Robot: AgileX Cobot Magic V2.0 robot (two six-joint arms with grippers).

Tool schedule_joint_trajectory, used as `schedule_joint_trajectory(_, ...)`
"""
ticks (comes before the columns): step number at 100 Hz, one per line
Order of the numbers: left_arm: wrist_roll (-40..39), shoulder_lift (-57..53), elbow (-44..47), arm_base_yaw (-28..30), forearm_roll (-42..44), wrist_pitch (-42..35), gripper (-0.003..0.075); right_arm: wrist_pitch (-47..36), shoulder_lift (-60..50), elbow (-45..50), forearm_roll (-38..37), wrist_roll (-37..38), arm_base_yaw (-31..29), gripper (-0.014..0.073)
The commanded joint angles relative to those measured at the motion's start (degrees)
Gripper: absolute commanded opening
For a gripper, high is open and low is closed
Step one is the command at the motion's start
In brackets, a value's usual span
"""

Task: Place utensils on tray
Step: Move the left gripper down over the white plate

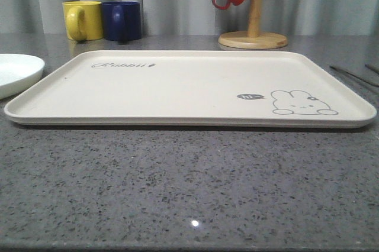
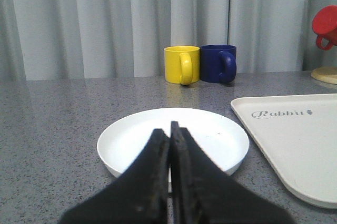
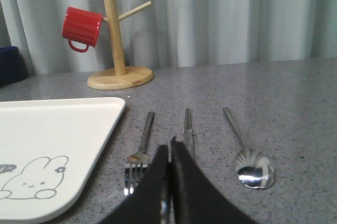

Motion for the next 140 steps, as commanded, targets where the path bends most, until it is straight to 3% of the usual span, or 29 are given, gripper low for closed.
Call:
schedule_joint_trajectory(1, -0.46, -1.94, 2.46, 0.18, 0.02, -4.72, -0.0018, -4.76, -0.99, -0.92, -0.35, -0.51, 0.02, -0.0068)
schedule_joint_trajectory(36, -0.46, -1.94, 0.91, 0.18, -2.83, -3.84, -0.0018, -4.76, -0.99, -0.92, -0.35, -0.51, 0.02, -0.0068)
schedule_joint_trajectory(58, -0.46, 1.86, -11.02, 0.18, -4.86, 9.02, -0.0018, -4.76, -0.99, -0.92, -0.35, -0.51, 0.02, -0.0068)
schedule_joint_trajectory(100, -0.46, 31.80, -44.91, 0.18, 0.89, 40.65, -0.0018, -4.76, -0.99, -0.92, -0.35, -0.51, 0.02, -0.0068)
schedule_joint_trajectory(117, -0.46, 42.02, -51.20, 0.18, 0.89, 42.79, -0.0018, -4.76, -0.99, -0.92, -0.35, -0.51, 0.02, -0.0068)
schedule_joint_trajectory(140, -0.46, 49.36, -52.10, 0.18, 0.89, 43.67, -0.0015, -4.76, -0.99, -0.92, -0.35, -0.51, 0.02, -0.0068)
